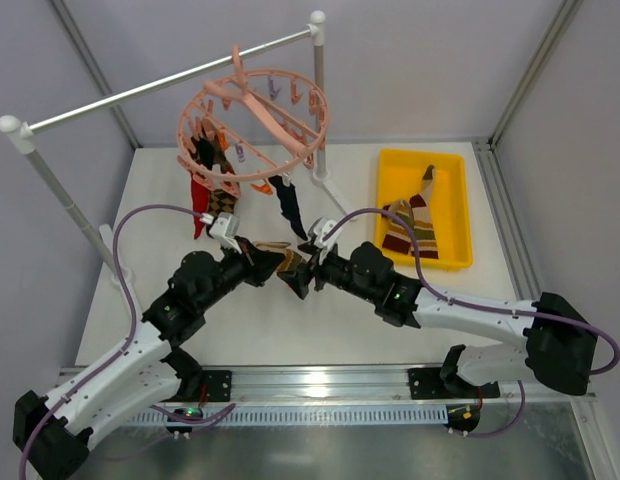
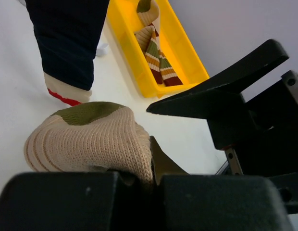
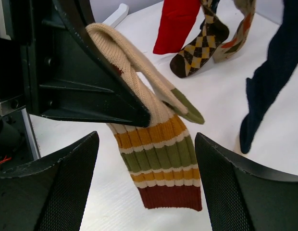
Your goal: Remove the socks clipped to the hanger
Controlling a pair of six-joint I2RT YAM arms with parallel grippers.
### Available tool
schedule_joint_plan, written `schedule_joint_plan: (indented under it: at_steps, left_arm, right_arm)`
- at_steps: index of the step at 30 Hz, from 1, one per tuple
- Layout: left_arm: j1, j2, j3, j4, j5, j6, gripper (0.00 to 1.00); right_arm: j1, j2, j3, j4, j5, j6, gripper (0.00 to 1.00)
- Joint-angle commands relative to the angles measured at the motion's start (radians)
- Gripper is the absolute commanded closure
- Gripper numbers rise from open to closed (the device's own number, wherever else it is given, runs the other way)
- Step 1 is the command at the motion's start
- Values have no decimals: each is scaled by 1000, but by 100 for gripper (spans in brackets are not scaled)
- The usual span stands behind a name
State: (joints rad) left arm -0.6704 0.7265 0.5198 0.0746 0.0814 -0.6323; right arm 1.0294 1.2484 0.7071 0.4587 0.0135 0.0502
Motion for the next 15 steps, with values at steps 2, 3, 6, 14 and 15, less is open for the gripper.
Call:
schedule_joint_plan:
  at_steps: [2,3,6,14,15]
  left_arm:
    - [5,1,20,40,29,-55,100]
    - [6,-1,11,48,37,-58,100]
    - [6,-2,-3,77,44,-78,100]
    - [5,-21,-20,91,89,-122,100]
    - [5,-28,-23,83,86,-119,100]
  right_arm:
    - [24,46,5,98,-44,-12,19]
    - [29,55,8,98,-44,-10,19]
    - [38,86,26,100,-44,-13,19]
    - [50,155,69,115,37,-32,19]
    - [54,160,71,123,52,-35,19]
